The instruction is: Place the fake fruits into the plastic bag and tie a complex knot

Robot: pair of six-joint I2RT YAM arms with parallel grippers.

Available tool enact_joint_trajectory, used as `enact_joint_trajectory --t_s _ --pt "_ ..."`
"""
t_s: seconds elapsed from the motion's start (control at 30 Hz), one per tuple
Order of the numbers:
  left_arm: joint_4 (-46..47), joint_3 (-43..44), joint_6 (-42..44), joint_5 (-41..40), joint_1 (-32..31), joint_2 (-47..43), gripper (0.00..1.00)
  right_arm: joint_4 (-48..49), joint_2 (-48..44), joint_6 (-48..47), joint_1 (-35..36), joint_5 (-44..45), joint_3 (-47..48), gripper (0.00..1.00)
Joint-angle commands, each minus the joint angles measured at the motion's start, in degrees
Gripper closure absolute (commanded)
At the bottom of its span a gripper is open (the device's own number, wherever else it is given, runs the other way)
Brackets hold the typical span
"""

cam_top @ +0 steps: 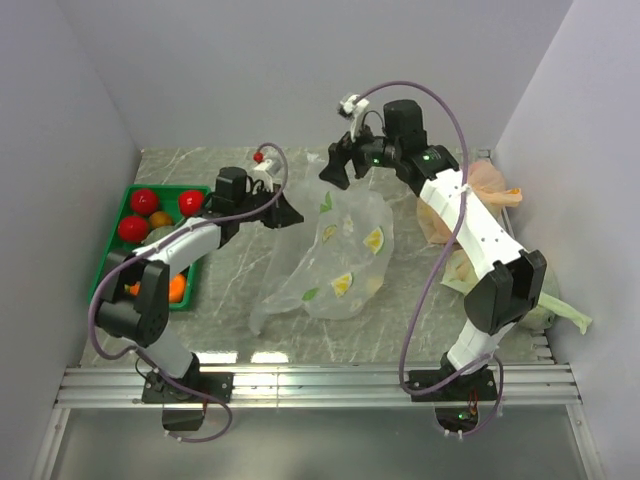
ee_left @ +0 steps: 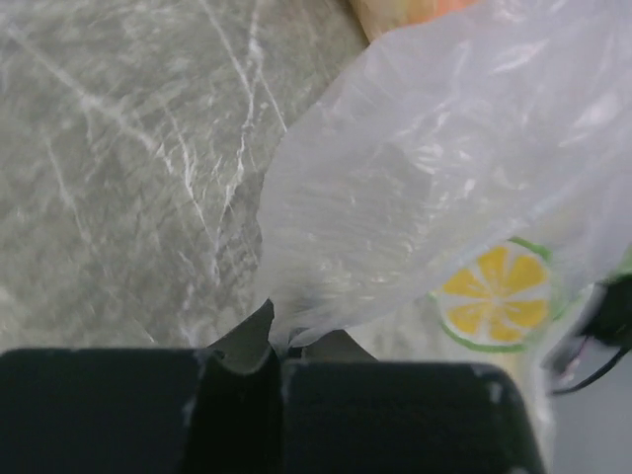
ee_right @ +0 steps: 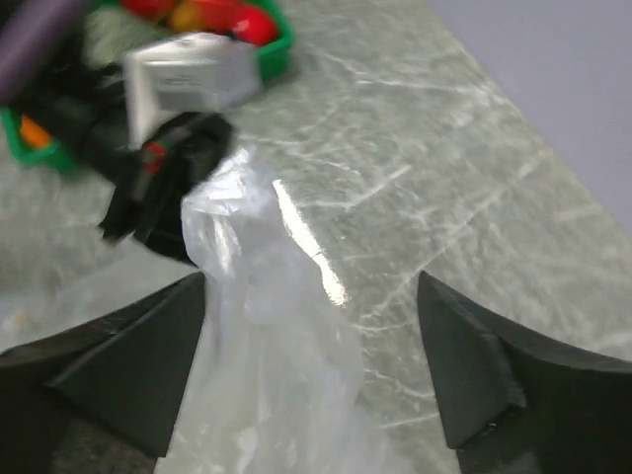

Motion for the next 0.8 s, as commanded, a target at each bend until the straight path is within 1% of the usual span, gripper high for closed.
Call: enact_joint_trajectory --t_s 0.0,0.07,0.1,0.13,0.2,0.23,0.27,0.37,0.43,0.5,0.57,0.63,0.77 --pt "2.48 -0.68 -18.83 -8.16 0.50 -6.14 1.00 0.85 -3.78 15.27 -3.94 9.94 0.07 0.05" --pt "0.19 -0.16 -22.46 -10.70 0.41 -6.85 1.00 2.78 -7.13 19.68 -5.96 12.23 -4.24 0.04" --pt "-2.69 0.45 -26.66 -17.59 0.24 -7.12 1.00 2.96 -10.28 22.40 -7.80 12.93 -7.75 0.04" --pt "-10.12 3.24 -28.18 -20.18 -0.20 -6.25 1.00 2.70 -11.61 23.39 -8.51 13.12 -9.26 0.04" --pt "-19.28 7.29 -31.43 -23.97 -0.90 -3.36 1.00 2.27 -15.73 25.76 -9.74 13.90 -13.47 0.03" --pt "-20.03 7.66 -32.14 -23.81 -0.99 -2.56 1.00 2.35 -17.06 26.64 -9.83 13.91 -14.98 0.03" --pt "-19.34 7.32 -32.85 -23.12 -1.08 -2.12 1.00 2.70 -18.29 27.52 -9.66 15.39 -16.56 0.03" --pt "-14.17 4.43 -35.75 -22.58 -1.43 -2.37 1.00 3.23 -21.20 28.84 -8.87 13.56 -21.22 0.02" --pt "-14.32 5.63 -35.93 -24.15 -2.39 -1.68 1.00 4.54 -21.99 29.81 -6.51 14.17 -24.21 0.02" --pt "-14.15 6.43 -36.45 -23.99 -2.66 -0.71 1.00 5.69 -21.82 30.95 -4.57 15.75 -26.41 0.02" --pt "-13.97 6.87 -37.16 -23.99 -2.75 -0.36 0.99 6.22 -20.25 31.22 -1.50 17.67 -26.94 0.01" --pt "-14.50 7.40 -36.99 -24.07 -2.93 0.26 0.97 5.78 -18.14 30.26 0.53 21.80 -26.42 0.01" --pt "-13.80 6.61 -36.37 -24.60 -3.10 0.17 0.95 3.32 -10.33 29.73 4.92 24.45 -21.33 0.01"
